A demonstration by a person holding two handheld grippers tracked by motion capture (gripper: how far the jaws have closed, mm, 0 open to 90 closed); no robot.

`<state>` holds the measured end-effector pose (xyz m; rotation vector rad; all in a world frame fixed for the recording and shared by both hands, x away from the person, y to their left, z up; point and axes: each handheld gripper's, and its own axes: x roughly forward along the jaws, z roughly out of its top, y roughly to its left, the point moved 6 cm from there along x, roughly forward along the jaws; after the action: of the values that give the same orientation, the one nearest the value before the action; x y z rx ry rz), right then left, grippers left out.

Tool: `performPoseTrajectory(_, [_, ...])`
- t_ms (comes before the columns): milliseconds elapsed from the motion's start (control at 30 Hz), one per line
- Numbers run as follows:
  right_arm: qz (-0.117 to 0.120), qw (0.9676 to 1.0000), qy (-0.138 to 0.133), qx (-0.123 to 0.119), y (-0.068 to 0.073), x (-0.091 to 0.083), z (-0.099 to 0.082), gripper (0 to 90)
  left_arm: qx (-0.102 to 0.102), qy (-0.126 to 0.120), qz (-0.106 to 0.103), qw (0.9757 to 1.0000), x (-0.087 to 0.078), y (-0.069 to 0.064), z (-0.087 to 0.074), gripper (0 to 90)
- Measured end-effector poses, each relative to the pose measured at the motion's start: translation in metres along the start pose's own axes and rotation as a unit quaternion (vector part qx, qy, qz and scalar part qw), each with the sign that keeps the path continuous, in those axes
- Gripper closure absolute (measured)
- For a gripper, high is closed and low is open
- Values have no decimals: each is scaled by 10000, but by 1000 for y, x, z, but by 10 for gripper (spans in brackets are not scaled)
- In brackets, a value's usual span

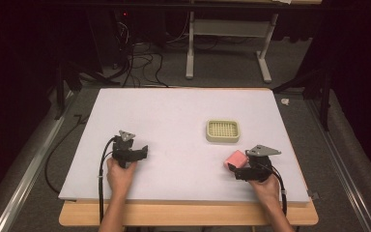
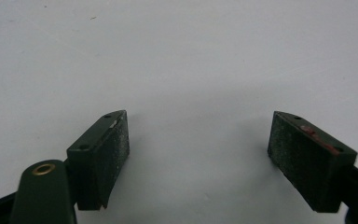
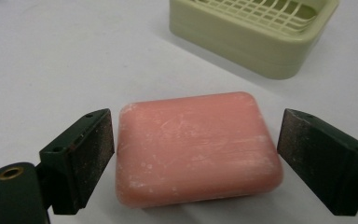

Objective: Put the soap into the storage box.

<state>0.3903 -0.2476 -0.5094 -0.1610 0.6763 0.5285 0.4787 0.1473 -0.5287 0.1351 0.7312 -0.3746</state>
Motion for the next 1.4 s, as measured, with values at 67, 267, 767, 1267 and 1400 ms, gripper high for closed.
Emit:
performPoseTrajectory(67, [-63, 9999, 48, -69, 1, 3, -1, 112, 0, 0, -1, 10000, 0, 0, 0, 212])
performPoseTrajectory(267, [-75, 9999, 112, -19, 1, 6, -4, 113, -2, 1, -1, 10000, 0, 0, 0, 213])
performPoseTrajectory(767, [-138, 9991, 345, -201, 3, 12, -7, 129, 0, 1, 0, 10000, 0, 0, 0, 212])
performPoseTrajectory(1267, [-29, 9985, 530, -161, 3, 16, -8, 134, -2, 3, 0, 10000, 0, 0, 0, 212])
performPoseTrajectory(1400, [45, 9986, 520, -63, 2, 16, -7, 135, -5, 2, -1, 10000, 0, 0, 0, 212])
